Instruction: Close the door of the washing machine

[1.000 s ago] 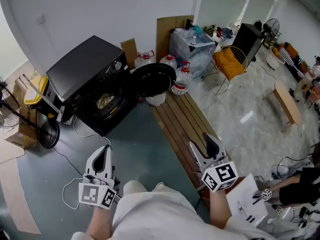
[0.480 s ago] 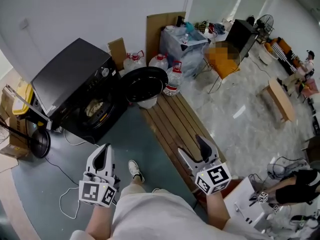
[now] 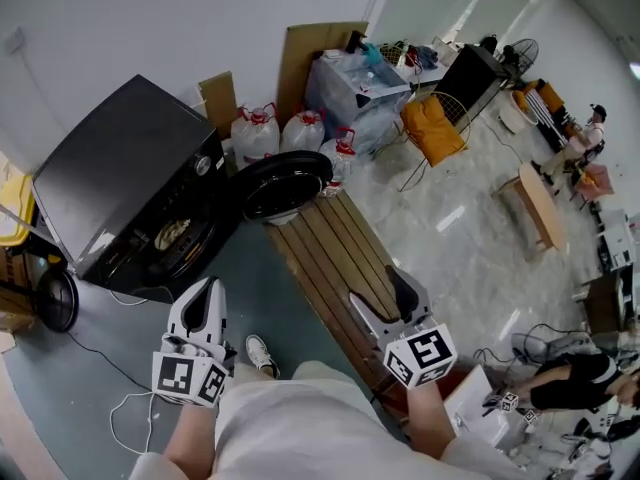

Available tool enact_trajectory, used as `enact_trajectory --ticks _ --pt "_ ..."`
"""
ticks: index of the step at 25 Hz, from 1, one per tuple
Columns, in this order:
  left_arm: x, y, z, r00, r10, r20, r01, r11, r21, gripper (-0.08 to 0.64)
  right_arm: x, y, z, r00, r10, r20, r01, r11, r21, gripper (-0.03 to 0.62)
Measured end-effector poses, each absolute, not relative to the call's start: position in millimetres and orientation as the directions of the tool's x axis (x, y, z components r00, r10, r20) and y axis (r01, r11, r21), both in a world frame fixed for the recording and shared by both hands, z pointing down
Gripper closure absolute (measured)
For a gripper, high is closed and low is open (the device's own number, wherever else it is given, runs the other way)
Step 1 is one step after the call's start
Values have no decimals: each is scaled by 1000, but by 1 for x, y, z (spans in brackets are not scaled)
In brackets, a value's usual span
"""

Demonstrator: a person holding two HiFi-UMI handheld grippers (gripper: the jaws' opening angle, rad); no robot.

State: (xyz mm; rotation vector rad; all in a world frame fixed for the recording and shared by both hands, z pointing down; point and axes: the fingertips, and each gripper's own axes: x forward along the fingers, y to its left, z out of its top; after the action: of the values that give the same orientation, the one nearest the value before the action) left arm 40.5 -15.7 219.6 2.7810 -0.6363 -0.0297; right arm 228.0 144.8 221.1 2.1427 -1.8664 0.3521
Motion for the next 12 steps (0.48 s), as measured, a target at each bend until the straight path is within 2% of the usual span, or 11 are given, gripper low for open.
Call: enact_trajectory --ticks 7,12 --pt "58 -69 222 907 -419 37 -412 -865 288 555 237 86 226 136 -911 389 -991 -120 67 295" --pt "62 -87 227 886 -460 61 -457 -842 286 555 253 52 245 76 -899 430 -995 -40 92 295"
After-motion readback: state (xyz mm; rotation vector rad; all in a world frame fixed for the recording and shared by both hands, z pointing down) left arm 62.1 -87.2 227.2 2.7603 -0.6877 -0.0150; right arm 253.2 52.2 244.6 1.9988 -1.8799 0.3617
